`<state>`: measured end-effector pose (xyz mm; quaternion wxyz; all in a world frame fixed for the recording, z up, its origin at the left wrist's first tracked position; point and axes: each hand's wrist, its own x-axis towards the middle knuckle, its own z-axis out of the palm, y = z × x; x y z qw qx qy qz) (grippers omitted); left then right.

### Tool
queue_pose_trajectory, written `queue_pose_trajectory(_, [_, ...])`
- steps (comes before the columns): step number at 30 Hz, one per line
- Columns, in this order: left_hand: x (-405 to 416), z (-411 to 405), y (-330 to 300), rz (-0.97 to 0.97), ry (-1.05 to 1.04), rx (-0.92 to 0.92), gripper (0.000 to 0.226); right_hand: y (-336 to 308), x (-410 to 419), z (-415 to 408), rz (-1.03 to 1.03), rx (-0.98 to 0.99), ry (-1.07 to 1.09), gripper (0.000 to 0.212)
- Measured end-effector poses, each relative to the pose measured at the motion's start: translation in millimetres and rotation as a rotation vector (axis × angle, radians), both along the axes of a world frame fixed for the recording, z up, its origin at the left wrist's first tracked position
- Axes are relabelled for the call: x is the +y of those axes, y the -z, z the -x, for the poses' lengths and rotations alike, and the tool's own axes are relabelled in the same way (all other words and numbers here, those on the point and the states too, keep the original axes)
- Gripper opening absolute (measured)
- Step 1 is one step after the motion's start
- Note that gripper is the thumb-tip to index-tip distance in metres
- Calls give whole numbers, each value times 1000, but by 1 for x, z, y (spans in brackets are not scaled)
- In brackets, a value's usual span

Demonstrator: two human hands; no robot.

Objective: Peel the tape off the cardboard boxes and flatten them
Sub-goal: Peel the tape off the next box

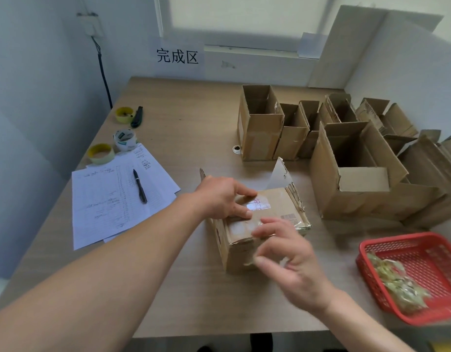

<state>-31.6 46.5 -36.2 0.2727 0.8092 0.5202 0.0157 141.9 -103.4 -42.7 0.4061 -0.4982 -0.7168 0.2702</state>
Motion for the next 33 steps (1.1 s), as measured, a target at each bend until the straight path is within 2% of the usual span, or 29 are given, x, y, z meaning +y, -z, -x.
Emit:
queue_pose_trajectory(3, [-1,-3,-1,15,-6,-6,60,-15,12,-32,111,188,252,30])
queue_pose_trajectory(6, [-4,-8,-4,4,13,-1,60,-19,28,-30,139,213,456,38])
queue_pose_trajectory(9, [-8,-6,-4,-14,1,-3,60,-17,37,-22,197,242,548,39])
queue_pose_trajectory(12, [-12,-4,-6,-28,-17,-9,60,-19,38,-20,118,15,506,28])
queue_pose_trajectory(17, [-14,-4,-7,-48,-16,-7,59,-20,39,-11,90,-415,435,55])
queue_pose_trajectory(21, [-15,-4,-6,-57,-21,4,60,-16,42,-7,162,-581,467,55])
queue_pose_trajectory(26, [-14,-4,-5,-56,-18,5,61,-7,33,-9,78,-406,422,40])
queue_pose_trajectory(29, [-13,-3,-4,-59,-8,17,61,3,20,-14,-6,-162,431,40])
queue_pose_trajectory(33, [-12,-5,-3,-58,13,31,61,17,3,-17,-136,97,414,29])
